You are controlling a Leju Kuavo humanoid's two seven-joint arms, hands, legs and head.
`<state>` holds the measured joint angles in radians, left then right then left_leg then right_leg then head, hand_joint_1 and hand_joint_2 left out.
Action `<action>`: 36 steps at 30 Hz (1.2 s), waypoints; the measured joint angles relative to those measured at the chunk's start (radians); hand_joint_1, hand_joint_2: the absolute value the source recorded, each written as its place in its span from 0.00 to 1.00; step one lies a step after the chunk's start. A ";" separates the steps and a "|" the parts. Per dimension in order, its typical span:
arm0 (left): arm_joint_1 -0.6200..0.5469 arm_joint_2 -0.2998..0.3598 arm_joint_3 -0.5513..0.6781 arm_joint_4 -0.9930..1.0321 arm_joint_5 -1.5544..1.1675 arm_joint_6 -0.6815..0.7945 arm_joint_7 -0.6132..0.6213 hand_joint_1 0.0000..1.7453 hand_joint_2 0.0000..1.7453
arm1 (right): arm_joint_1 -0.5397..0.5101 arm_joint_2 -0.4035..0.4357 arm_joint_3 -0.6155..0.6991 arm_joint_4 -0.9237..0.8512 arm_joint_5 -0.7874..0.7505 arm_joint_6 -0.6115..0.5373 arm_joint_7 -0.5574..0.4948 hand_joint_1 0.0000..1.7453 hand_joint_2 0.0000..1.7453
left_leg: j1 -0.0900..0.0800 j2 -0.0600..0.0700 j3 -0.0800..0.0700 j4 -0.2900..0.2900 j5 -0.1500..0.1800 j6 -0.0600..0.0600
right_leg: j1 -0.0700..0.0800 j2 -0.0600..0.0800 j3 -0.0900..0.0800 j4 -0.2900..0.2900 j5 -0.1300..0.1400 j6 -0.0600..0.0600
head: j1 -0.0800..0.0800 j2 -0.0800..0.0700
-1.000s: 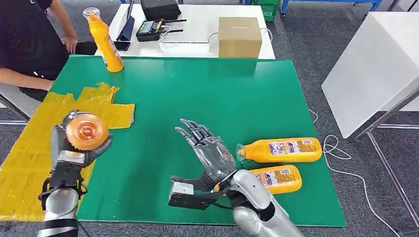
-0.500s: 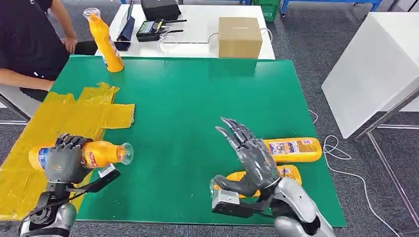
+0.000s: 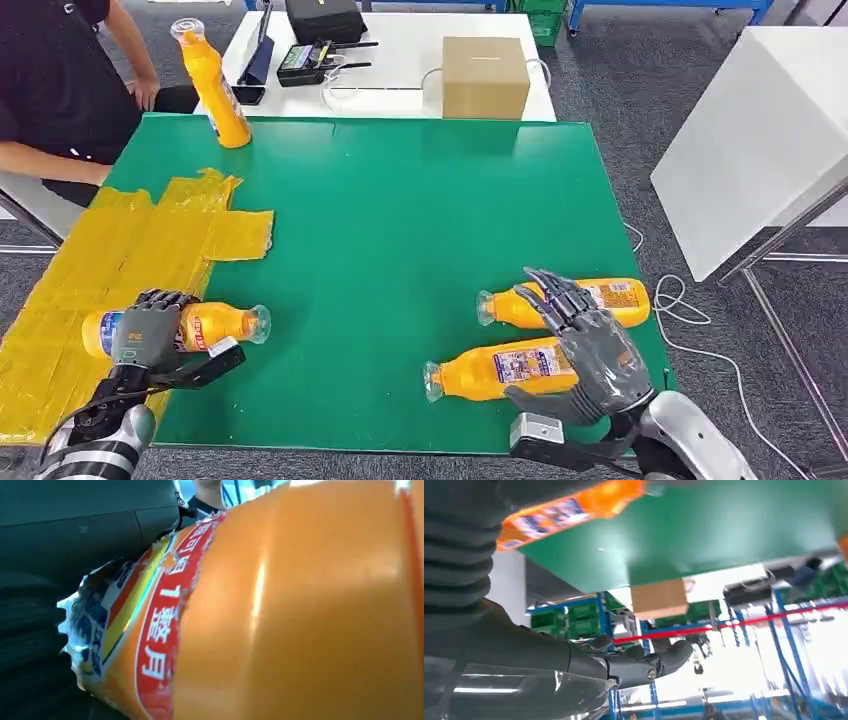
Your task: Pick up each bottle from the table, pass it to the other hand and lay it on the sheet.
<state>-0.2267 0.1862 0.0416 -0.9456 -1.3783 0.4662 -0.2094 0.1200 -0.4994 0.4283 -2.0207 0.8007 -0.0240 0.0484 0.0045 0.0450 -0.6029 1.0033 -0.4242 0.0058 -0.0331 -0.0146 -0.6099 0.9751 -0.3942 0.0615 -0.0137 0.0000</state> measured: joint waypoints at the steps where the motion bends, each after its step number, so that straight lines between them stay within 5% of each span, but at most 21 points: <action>1: -0.008 0.001 -0.003 0.010 -0.008 0.000 0.011 0.00 1.00 | 0.011 -0.011 -0.012 -0.002 0.000 0.011 0.000 0.00 1.00 | 0.000 0.000 0.001 0.000 0.000 0.000 | 0.000 0.000 0.001 0.000 0.000 0.000 | 0.000 0.000; 18: -0.071 0.012 -0.039 0.075 0.017 -0.048 0.015 0.00 1.00 | 0.066 -0.084 -0.076 0.039 -0.011 0.132 0.017 0.00 1.00 | 0.000 0.000 0.002 0.000 0.003 0.000 | 0.000 0.000 0.002 0.000 0.003 -0.002 | 0.000 0.000; 36: -0.091 0.008 -0.134 0.025 0.139 -0.092 -0.035 0.00 1.00 | -0.020 -0.017 -0.046 0.294 -0.027 0.198 0.032 0.00 1.00 | 0.000 0.000 -0.001 0.000 0.003 0.001 | 0.000 -0.001 -0.001 0.000 0.003 -0.002 | 0.000 0.000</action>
<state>-0.3175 0.1938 -0.0927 -0.9209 -1.2397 0.3746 -0.2446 0.0998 -0.5169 0.3819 -1.7265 0.7736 0.1740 0.0805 0.0046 0.0447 -0.6042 1.0036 -0.4207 0.0064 -0.0329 -0.0153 -0.6110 0.9755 -0.3915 0.0595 -0.0137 0.0000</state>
